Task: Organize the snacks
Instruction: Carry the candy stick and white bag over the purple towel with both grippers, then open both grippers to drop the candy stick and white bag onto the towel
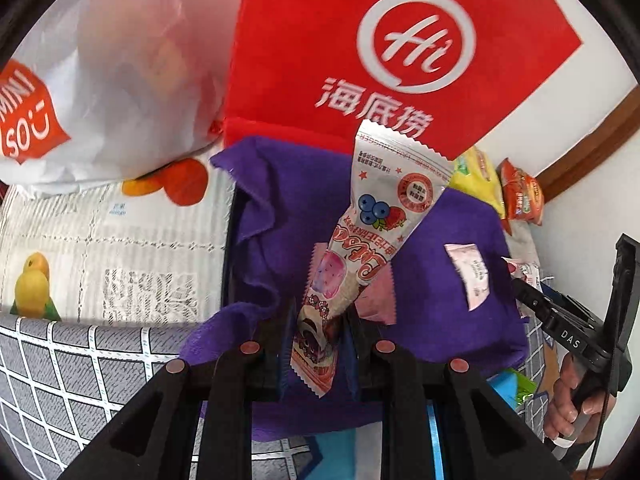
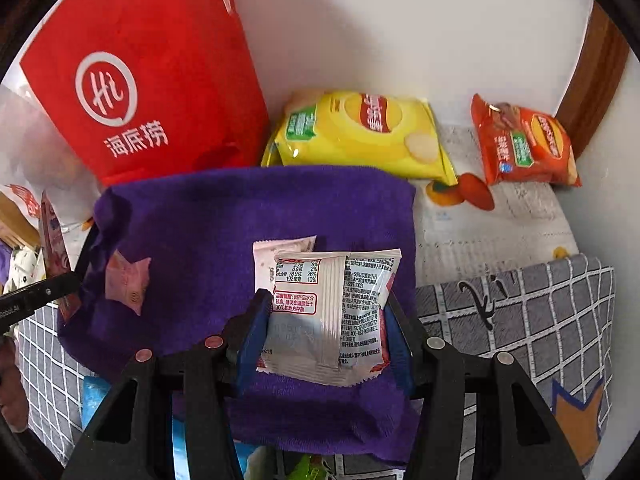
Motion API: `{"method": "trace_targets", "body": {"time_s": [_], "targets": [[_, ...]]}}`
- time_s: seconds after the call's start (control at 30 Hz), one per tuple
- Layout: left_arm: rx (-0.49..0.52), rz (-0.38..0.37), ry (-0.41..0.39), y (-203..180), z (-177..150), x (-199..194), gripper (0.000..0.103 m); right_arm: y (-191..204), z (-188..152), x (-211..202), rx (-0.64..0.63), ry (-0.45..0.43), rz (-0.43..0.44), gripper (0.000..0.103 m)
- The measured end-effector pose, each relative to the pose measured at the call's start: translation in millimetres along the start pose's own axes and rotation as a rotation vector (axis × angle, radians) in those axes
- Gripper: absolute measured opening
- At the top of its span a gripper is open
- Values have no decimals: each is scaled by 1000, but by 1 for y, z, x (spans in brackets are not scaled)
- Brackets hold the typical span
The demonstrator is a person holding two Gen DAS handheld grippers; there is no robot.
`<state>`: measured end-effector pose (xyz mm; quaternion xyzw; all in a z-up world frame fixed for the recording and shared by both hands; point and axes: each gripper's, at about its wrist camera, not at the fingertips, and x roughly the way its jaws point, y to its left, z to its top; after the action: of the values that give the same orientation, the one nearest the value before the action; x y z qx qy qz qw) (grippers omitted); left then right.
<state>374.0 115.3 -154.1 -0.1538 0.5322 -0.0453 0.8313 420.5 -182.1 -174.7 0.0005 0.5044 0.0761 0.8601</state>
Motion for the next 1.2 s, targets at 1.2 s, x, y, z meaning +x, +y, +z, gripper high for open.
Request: {"method": "trace_targets", "body": {"time_s": [1.2], "targets": [[39, -9, -4, -32, 2, 4, 57, 11, 4, -58, 22, -182, 20, 65]]}}
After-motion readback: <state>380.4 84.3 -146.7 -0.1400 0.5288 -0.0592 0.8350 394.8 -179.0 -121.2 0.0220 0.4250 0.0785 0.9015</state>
